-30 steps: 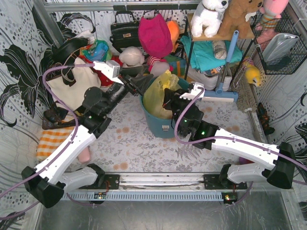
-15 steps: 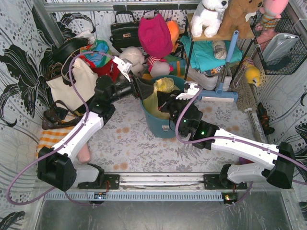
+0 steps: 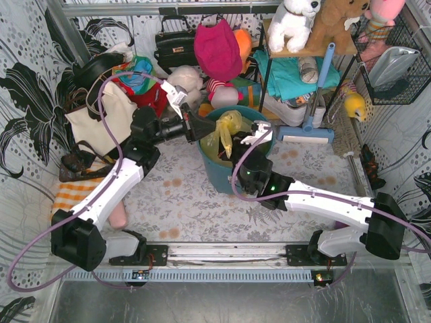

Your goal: Tie the trash bag

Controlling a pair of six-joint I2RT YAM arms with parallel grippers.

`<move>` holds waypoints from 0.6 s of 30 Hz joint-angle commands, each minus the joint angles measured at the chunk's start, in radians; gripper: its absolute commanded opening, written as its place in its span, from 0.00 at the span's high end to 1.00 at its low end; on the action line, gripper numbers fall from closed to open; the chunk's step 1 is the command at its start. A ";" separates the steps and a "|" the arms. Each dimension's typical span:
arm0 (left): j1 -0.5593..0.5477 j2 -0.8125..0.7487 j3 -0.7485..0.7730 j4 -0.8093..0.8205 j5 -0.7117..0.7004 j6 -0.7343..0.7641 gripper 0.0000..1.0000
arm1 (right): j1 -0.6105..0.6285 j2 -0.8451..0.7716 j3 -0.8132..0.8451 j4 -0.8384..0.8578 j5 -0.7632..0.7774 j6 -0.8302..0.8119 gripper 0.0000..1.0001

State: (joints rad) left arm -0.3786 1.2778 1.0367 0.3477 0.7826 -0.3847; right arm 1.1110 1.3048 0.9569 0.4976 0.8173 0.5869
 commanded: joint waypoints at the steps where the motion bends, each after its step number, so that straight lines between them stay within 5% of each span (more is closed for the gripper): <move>1: 0.005 -0.044 0.023 0.024 0.049 0.017 1.00 | -0.009 0.012 -0.021 0.144 0.036 -0.039 1.00; 18: -0.002 -0.104 -0.045 0.005 0.149 -0.051 1.00 | -0.074 0.033 -0.113 0.501 -0.039 -0.170 1.00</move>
State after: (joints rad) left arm -0.3786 1.1976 1.0088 0.3241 0.8730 -0.4061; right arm 1.0557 1.3239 0.8692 0.8505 0.8093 0.4503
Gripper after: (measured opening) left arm 0.008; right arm 0.003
